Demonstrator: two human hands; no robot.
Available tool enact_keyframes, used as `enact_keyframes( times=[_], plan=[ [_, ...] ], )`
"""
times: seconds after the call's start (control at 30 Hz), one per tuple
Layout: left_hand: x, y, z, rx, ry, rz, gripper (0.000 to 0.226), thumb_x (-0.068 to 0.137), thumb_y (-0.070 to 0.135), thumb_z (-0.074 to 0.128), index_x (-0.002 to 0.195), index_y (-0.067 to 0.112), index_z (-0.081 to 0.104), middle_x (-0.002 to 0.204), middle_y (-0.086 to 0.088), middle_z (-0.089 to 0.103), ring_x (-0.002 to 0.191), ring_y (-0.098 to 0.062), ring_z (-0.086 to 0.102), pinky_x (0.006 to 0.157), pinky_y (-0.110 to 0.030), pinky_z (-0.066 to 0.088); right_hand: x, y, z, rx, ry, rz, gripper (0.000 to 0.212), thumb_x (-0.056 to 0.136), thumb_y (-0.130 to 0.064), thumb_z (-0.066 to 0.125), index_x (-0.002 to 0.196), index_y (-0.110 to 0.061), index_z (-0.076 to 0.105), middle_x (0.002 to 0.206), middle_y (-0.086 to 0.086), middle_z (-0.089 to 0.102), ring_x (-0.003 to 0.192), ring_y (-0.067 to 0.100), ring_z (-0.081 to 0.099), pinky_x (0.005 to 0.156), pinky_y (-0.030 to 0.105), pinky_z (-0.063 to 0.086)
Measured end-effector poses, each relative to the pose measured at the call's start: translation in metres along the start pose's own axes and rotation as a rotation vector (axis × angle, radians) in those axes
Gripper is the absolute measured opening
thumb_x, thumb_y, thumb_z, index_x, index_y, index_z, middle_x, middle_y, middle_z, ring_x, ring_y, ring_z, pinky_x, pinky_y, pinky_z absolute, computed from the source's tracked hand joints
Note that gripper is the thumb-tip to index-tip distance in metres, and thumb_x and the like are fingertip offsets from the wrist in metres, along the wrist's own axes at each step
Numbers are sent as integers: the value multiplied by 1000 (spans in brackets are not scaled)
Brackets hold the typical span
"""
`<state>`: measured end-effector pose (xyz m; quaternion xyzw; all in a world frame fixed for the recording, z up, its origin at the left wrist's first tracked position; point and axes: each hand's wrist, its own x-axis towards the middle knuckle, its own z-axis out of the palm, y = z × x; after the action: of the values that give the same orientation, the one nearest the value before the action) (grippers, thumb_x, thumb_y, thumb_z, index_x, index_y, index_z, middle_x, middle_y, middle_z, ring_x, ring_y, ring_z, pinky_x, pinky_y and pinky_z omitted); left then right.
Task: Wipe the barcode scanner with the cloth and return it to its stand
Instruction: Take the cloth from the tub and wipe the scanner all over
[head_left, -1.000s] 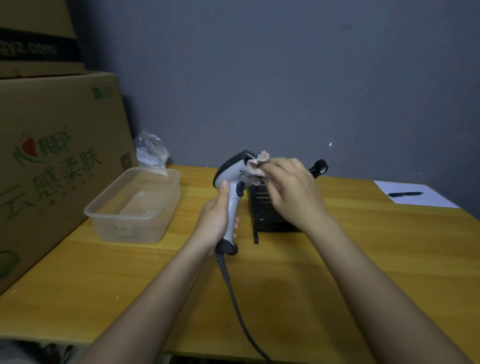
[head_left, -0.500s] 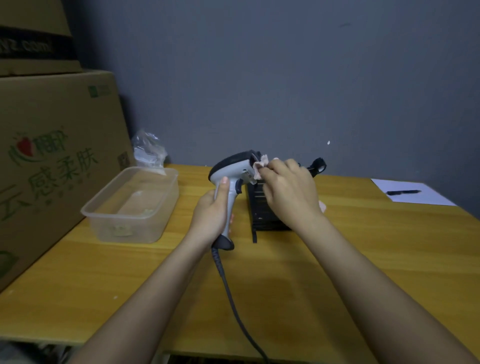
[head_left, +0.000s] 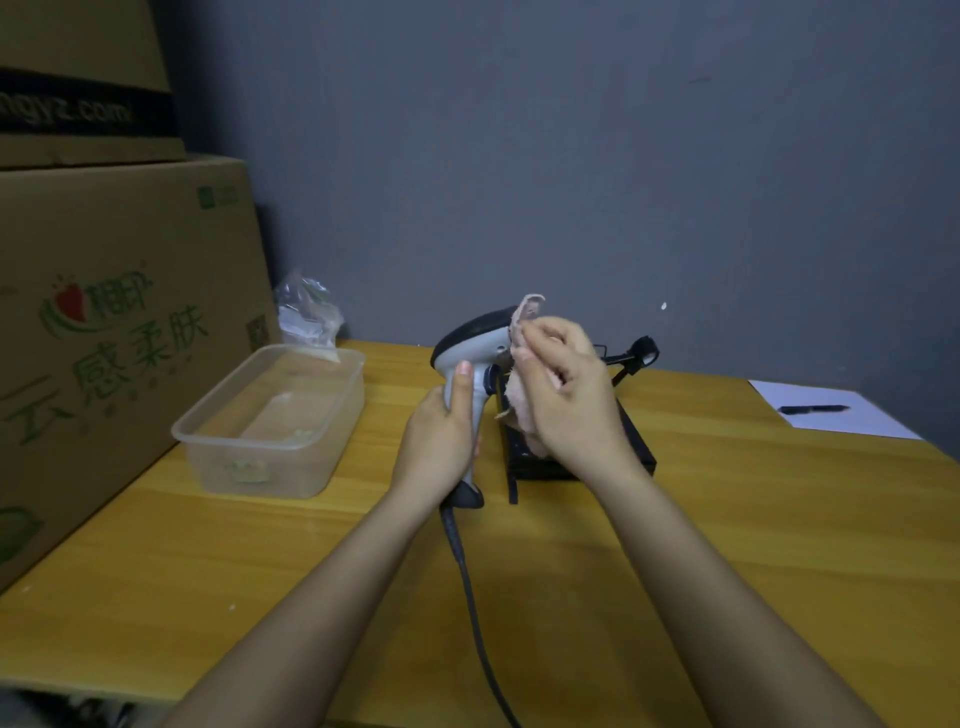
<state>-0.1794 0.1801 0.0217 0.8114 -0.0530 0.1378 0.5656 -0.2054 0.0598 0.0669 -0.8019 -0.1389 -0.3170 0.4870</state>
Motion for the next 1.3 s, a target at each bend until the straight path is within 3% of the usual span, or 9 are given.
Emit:
enact_keyframes(
  times=[0.2, 0.33, 0.43, 0.5, 0.6, 0.97, 1.07, 1.2, 1.3],
  plan=[
    [-4, -6, -4, -79, -47, -46, 70, 94, 62, 22, 72, 5, 55, 57, -10, 59, 48, -19, 58, 59, -39, 50, 0, 29, 9, -935, 24, -212, 43, 77, -3, 68, 119, -9, 61, 110, 10, 66, 92, 34, 59, 68, 42, 47],
    [0, -9, -11, -174, -100, -211, 66, 93, 65, 23, 90, 9, 58, 59, -8, 56, 48, -19, 53, 49, -30, 47, 7, 24, -3, -981, -170, -93, 19, 87, -15, 54, 97, -8, 68, 92, 8, 61, 95, 33, 55, 69, 38, 40],
    [0, -7, -16, -254, -84, -311, 62, 93, 65, 22, 98, 15, 58, 64, -9, 55, 50, -19, 52, 44, -26, 45, 12, 21, -20, -848, -19, 41, 23, 88, -17, 49, 93, -11, 70, 95, 5, 60, 98, 29, 53, 71, 36, 45],
    [1, -5, -16, -228, -118, -300, 61, 93, 65, 23, 94, 16, 59, 62, -9, 55, 49, -19, 52, 44, -26, 44, 7, 8, -11, -616, 133, -162, 29, 86, -10, 50, 107, -13, 69, 112, 5, 65, 102, 29, 53, 79, 38, 47],
    [-5, -1, -12, -236, -151, -301, 59, 93, 65, 23, 90, 19, 59, 59, -7, 55, 46, -18, 51, 43, -25, 43, 6, 20, 3, -726, -99, -361, 47, 84, -2, 54, 129, -15, 57, 135, 5, 58, 110, 31, 54, 82, 41, 45],
    [-1, -7, -12, -247, -169, -346, 57, 94, 64, 21, 101, 19, 55, 62, -7, 54, 50, -19, 51, 46, -27, 44, 8, 31, 2, -701, 57, -127, 39, 90, -4, 52, 126, -15, 60, 133, 4, 60, 114, 30, 52, 91, 42, 43],
    [0, -7, -7, -257, -166, -353, 61, 93, 65, 21, 95, 16, 58, 62, -8, 56, 49, -19, 51, 47, -27, 45, 4, 22, 14, -639, 3, -356, 44, 85, -1, 60, 126, -15, 60, 126, 4, 64, 103, 30, 58, 79, 41, 47],
    [0, -11, -8, -206, -175, -363, 69, 94, 64, 22, 100, 7, 60, 61, -8, 55, 47, -18, 51, 38, -21, 41, 7, 34, 6, -639, 33, -216, 21, 83, 0, 58, 97, -8, 71, 104, 9, 72, 93, 39, 62, 74, 42, 47],
    [0, -5, -2, -238, -161, -373, 72, 93, 65, 22, 90, 4, 60, 59, -9, 55, 47, -20, 51, 39, -23, 42, 9, 17, 19, -616, 66, -374, 35, 82, -4, 59, 116, -9, 66, 123, 7, 66, 99, 35, 60, 77, 42, 48]
  ],
)
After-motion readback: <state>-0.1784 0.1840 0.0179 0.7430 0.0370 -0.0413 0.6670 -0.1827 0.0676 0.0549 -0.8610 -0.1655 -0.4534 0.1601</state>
